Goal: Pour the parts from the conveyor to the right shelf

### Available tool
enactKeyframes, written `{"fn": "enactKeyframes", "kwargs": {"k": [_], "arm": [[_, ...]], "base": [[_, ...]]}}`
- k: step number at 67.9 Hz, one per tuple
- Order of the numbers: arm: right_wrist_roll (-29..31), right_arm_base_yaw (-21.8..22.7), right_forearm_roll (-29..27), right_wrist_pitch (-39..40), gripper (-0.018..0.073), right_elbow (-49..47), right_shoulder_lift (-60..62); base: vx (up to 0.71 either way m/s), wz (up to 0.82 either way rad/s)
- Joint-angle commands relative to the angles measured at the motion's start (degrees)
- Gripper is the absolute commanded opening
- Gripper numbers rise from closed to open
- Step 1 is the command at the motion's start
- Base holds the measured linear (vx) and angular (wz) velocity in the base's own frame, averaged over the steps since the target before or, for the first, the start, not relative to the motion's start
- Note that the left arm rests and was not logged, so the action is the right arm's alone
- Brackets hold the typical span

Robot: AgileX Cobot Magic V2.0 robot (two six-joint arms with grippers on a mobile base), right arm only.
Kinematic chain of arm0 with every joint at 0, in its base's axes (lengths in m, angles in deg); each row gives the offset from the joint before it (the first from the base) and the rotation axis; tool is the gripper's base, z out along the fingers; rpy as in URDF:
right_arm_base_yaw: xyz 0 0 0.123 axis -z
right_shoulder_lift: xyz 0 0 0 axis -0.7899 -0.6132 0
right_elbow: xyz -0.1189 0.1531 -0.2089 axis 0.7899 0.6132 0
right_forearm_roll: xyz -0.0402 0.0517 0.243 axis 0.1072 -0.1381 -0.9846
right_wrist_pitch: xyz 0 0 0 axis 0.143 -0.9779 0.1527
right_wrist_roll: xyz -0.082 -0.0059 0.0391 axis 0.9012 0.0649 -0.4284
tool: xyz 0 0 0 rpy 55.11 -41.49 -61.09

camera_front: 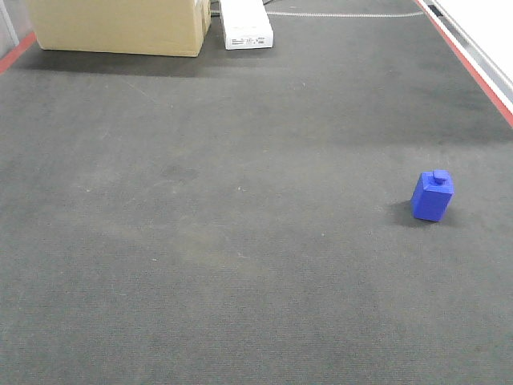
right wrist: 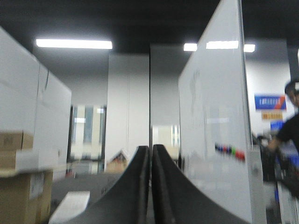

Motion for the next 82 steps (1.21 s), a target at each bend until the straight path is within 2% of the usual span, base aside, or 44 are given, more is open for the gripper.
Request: {"fn": "enactKeyframes", "kwargs": {"k": [1, 19, 26, 31, 35, 40, 46, 52, 58, 64, 72, 82], "arm": [[0.8, -0.1, 1.6, 1.3, -0.0006, -6.7, -2.1], [0.2, -0.1, 1.9, -13.4, 0.0000, -21.9, -21.8], [-0.1, -0.1, 1.8, -19.3, 0.0039, -27.8, -31.7], [-0.1, -0.1, 1.8, -22.6, 0.0121, -31.6, -38.2], [-0.1, -0.1, 1.6, -25.3, 0.0225, -33.9, -42.5], [0.0, -0.1, 1.6, -27.9, 0.0406, -36.0, -46.6], [0.6, -0.1, 2.0, -28.0, 0.0599, -36.8, -51.0], [2.4, -0.1, 2.6, -25.9, 0.0715, -36.8, -54.5], [2.9, -0.1, 2.4, -24.2, 0.0727, -36.8, -57.7], [2.9, -0.1, 1.3, -25.7, 0.0720, -37.0, -59.3], [2.9, -0.1, 0.0, -36.0, 0.0706, -41.7, -61.9], [2.8, -0.1, -0.7, -49.1, 0.0699, -53.2, -68.2]], "base": [[0.00, 0.00], [0.00, 0.00], [0.00, 0.00], [0.00, 0.00], [0.00, 0.00], [0.00, 0.00], [0.00, 0.00], [0.00, 0.00], [0.00, 0.00], [0.00, 0.00], [0.00, 0.00], [0.00, 0.00]]}}
